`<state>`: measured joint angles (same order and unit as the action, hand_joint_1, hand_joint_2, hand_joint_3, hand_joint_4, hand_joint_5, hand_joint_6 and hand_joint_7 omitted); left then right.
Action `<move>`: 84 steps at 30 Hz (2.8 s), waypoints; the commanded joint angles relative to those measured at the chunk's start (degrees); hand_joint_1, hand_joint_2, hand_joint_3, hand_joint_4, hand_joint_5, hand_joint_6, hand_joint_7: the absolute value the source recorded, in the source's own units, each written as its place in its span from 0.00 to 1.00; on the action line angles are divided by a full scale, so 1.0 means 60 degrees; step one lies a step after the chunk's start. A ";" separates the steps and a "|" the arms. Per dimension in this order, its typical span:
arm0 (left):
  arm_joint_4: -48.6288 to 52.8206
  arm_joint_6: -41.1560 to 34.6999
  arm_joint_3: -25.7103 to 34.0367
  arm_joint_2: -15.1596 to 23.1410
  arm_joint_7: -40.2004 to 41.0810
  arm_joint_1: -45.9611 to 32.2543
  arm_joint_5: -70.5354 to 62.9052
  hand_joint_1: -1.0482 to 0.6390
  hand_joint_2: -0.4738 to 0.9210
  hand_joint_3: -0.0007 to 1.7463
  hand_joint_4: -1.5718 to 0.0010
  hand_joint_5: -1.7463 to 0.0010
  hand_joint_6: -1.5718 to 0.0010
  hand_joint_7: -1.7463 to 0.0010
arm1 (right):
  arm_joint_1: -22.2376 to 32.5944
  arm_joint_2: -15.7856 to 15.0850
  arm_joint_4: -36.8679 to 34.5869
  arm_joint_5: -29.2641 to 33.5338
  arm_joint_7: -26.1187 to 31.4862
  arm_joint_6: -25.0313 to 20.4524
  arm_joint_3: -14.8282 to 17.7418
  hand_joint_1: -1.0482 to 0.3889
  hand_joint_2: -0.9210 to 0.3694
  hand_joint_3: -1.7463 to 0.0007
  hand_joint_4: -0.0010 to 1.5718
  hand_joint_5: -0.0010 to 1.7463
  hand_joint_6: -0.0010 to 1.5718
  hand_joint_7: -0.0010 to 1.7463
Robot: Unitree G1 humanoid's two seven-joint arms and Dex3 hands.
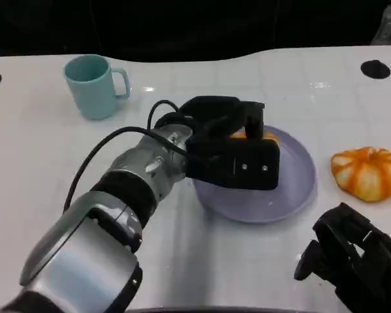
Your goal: Grasp the bread from the table and place it into the plate.
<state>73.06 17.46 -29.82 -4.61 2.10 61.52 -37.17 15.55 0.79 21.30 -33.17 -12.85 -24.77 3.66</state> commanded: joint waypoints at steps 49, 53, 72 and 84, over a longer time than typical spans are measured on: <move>-0.4544 -0.1619 0.5074 0.0750 -0.6357 -0.3198 0.7803 0.24 1.00 0.17 0.77 0.52 0.64 0.91 | -0.0020 -0.0061 0.0192 -0.0030 0.0178 -0.0044 0.0061 0.35 0.00 0.87 0.42 1.00 0.36 0.92; -0.5930 -0.3015 0.5447 0.0634 -0.6168 -0.3965 0.8684 0.25 1.00 0.18 0.74 0.48 0.61 0.89 | -0.0028 -0.0063 0.0187 -0.0037 0.0174 -0.0040 0.0059 0.35 0.00 0.87 0.42 1.00 0.36 0.91; -1.3906 -0.8913 0.6776 -0.0517 -0.2431 -0.9257 1.2642 0.28 1.00 0.28 0.55 0.00 0.66 0.09 | -0.0073 -0.0050 0.0249 -0.0124 0.0247 -0.0219 0.0106 0.36 0.00 0.87 0.41 1.00 0.35 0.90; -1.5046 -0.9460 0.6780 -0.0722 -0.1660 -1.1101 1.3444 0.30 1.00 0.27 0.50 0.00 0.65 0.00 | -0.0056 -0.0103 0.0304 -0.0136 0.0255 -0.0206 0.0094 0.36 0.00 0.87 0.41 1.00 0.35 0.90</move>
<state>-15.52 -38.71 10.23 -8.92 -9.12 -2.33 41.85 15.15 0.78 22.13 -33.94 -11.78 -25.90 3.81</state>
